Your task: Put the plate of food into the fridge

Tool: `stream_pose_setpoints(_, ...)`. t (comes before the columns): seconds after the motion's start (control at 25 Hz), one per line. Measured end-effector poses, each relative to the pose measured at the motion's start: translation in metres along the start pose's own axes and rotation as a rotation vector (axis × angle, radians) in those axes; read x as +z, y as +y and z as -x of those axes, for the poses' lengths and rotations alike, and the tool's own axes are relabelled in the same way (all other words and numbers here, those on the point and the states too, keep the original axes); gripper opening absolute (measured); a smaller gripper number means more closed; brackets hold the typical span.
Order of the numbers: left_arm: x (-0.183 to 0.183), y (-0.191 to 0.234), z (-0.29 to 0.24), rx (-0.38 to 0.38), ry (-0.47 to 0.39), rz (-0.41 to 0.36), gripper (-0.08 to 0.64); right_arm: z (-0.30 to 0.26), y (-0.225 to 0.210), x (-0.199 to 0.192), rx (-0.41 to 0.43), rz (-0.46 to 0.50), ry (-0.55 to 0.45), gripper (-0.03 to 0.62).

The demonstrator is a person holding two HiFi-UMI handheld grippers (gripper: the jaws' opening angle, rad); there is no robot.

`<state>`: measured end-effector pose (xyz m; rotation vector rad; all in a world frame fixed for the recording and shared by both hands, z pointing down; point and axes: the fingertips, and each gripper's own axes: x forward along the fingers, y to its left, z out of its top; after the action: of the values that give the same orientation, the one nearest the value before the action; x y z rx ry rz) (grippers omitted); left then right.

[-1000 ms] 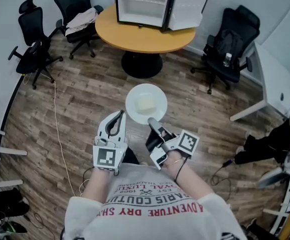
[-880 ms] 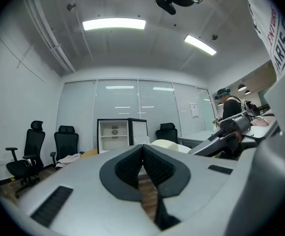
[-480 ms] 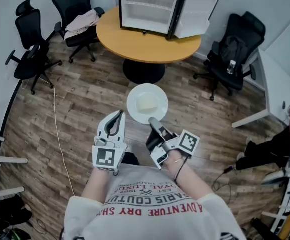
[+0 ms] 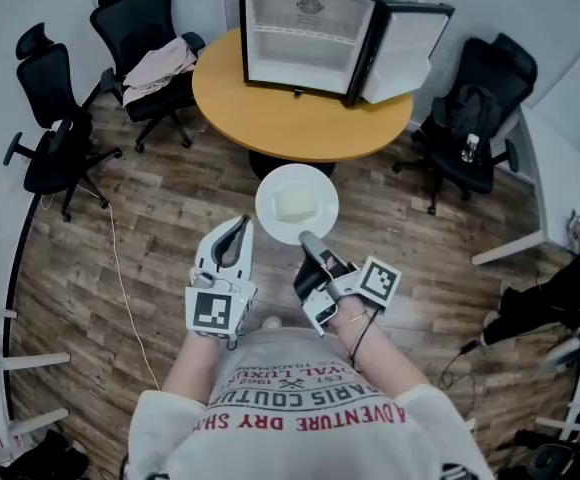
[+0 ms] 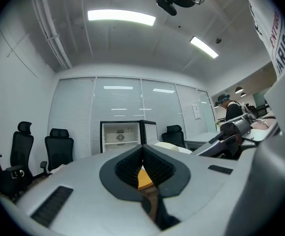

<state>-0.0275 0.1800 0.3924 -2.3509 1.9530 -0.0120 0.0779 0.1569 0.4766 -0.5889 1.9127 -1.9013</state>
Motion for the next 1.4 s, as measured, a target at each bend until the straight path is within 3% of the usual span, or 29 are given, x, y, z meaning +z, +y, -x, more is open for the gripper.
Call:
stream_pose_setpoints(0.6, -0.034, 0.080, -0.084, 0.035, 0.040, 0.019, 0.032, -0.111, -0.020, 0.050, -0.029, -0.049, 0.020, 0.038)
stream_pose_setpoints(0.92, -0.045, 0.118, -0.172, 0.087, 0.044, 0.018, 0.032, -0.182, -0.022, 0.124, -0.024, -0.038, 0.067, 0.038)
stream_pose_setpoints(1.08, -0.049, 0.132, -0.222, 0.100, 0.050, -0.018, 0.032, -0.214, -0.013, 0.168, -0.014, -0.024, 0.091, 0.038)
stream_pose_setpoints(1.4, -0.054, 0.154, -0.308, 0.119, 0.039, 0.007, 0.033, -0.265, -0.015, 0.241, -0.029, -0.015, 0.086, 0.038)
